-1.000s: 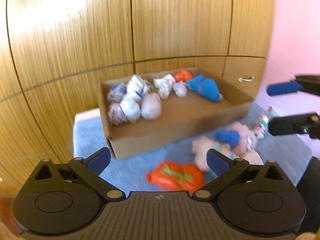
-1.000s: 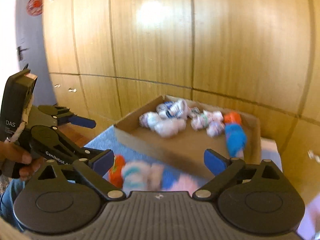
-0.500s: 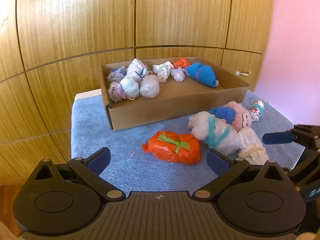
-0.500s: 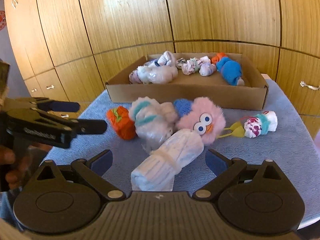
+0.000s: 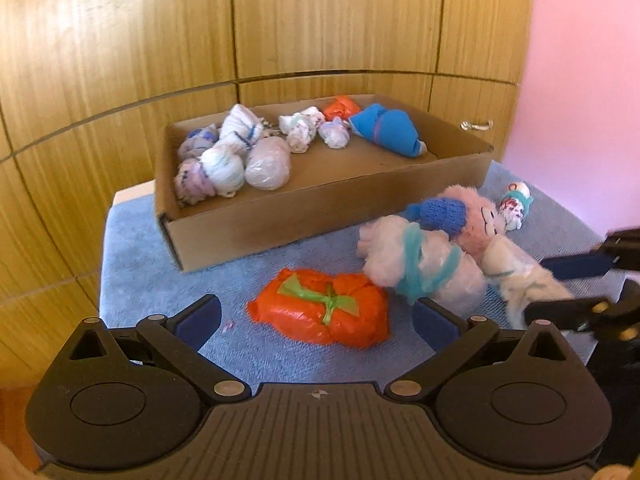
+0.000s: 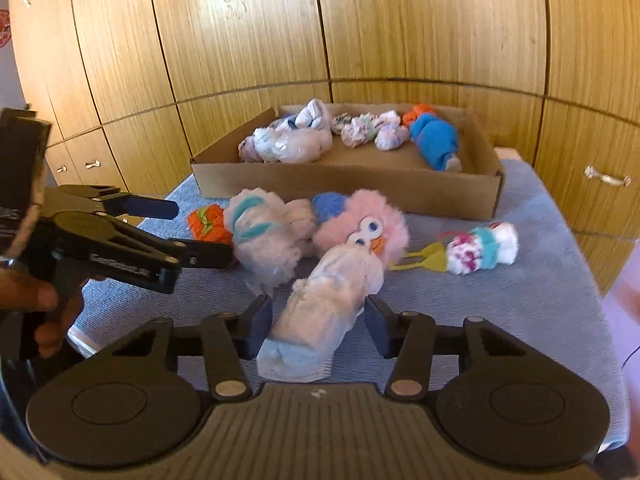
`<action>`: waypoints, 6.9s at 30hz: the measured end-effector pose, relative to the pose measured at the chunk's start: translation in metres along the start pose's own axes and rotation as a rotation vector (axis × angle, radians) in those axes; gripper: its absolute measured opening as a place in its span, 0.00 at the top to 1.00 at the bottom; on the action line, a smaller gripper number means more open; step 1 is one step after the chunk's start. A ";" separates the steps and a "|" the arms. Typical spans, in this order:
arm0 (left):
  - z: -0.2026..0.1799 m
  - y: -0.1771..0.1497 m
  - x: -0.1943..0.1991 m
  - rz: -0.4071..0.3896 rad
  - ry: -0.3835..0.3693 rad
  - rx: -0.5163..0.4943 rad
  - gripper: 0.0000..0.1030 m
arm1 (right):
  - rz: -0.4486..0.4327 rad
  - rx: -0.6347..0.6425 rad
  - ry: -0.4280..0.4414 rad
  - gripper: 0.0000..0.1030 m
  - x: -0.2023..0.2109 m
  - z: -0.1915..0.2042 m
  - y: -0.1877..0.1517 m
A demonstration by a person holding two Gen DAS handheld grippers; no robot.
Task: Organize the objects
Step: 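Move both tools back over the remaining socks on the towel, then grasp the white wrapped sock with the right gripper while the left grasps the orange-green bundle, then carry both socks into the cardboard tray and open both grippers, then lift both tools from the tray back over the socks on the towel, then grasp the striped sock with the right gripper while the left grasps the white-teal wrapped sock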
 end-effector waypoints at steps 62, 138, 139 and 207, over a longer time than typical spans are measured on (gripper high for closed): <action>0.022 0.056 0.024 -0.052 -0.026 0.044 0.31 | -0.118 0.224 -0.016 0.65 0.022 -0.029 0.098; 0.007 0.159 -0.119 0.132 -0.017 -0.128 0.09 | 0.181 0.442 0.082 0.39 -0.125 -0.062 0.151; 0.009 0.159 -0.109 0.120 -0.017 -0.123 0.09 | 0.168 0.436 0.080 0.38 -0.120 -0.061 0.152; -0.037 -0.027 0.002 -0.060 -0.006 0.052 0.23 | -0.039 0.098 -0.050 0.49 -0.059 -0.101 0.022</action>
Point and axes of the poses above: each gripper's, at about its wrist camera, not at the fingertips, and x roughly against the way its jaws point, z to its left, y to its top, the point moved 8 cm from there along -x, roughly the way its jaws point
